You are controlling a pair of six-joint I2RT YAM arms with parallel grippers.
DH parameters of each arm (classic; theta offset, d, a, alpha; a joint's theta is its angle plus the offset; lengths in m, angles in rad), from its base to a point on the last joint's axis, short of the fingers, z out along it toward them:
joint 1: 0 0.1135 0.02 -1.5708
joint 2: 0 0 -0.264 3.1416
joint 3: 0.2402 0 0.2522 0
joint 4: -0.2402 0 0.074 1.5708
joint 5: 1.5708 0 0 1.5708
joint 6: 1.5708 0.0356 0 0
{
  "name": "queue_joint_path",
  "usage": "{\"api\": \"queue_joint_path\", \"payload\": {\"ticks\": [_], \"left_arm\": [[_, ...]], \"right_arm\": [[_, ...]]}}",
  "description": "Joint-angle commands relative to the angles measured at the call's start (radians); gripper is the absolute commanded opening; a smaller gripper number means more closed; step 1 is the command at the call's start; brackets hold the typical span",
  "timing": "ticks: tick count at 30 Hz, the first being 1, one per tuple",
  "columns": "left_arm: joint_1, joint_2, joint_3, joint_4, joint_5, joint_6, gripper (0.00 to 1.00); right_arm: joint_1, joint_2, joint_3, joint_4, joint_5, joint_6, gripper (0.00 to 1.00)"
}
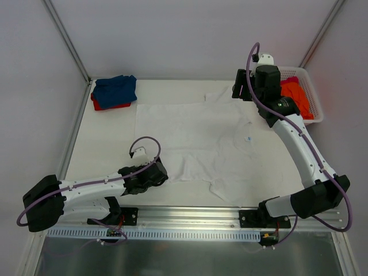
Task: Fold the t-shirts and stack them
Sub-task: Flatten the tshirt out
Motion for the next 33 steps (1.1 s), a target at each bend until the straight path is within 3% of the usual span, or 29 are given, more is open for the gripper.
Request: {"api": "queue_joint_path", "payload": {"ticks": [1, 11, 18, 26, 28, 33], "left_arm": [[-0.011, -0.009, -0.004, -0.235, 0.005, -0.035, 0.99], [0.018, -0.042, 0.280, -0.296, -0.225, 0.198, 0.99], [0.148, -0.002, 0.415, -0.253, -0.288, 0.324, 0.99], [0.376, 0.040, 0.414, 0.104, -0.107, 0.681, 0.99], [0.421, 0.063, 0.406, 0.231, -0.003, 0.767, 0.99], [0.537, 0.173, 0.450, 0.352, 0.159, 0.861, 0.99]], "right_arm": [[-0.007, -0.015, 0.005, 0.017, -0.022, 0.019, 0.68], [-0.007, 0.008, 0.002, 0.012, -0.015, 0.008, 0.68], [-0.007, 0.071, 0.019, -0.009, -0.025, 0.002, 0.69], [-0.022, 0.143, 0.048, -0.031, -0.016, -0.018, 0.72], [-0.030, 0.158, 0.051, -0.034, -0.008, -0.032, 0.73], [-0.035, 0.244, 0.107, -0.063, 0.038, -0.102, 0.74]]}}
